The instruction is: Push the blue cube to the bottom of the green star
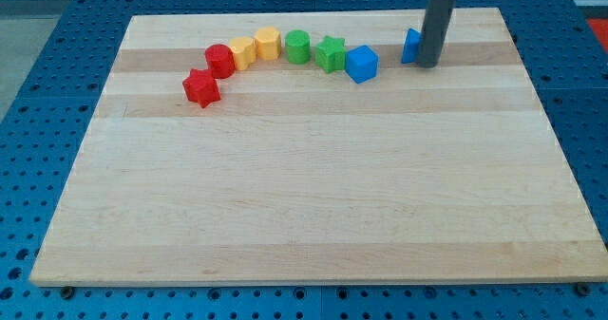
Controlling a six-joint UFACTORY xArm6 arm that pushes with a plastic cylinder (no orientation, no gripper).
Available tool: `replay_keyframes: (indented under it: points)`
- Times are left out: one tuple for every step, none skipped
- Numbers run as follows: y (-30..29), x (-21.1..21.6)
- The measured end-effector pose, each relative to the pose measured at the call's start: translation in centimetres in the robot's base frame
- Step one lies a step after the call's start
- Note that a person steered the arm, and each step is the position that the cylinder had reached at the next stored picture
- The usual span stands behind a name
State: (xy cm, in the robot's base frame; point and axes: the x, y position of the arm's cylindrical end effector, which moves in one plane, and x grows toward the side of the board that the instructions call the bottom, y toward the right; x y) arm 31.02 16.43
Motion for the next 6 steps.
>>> replay_keyframes:
  points:
    - [-0.6,0.0]
    - [-7.6,1.3]
    - [-9.4,1.4]
    - [-9.5,0.2]
    - [-7.8,-5.6]
    - [-7.1,-5.6]
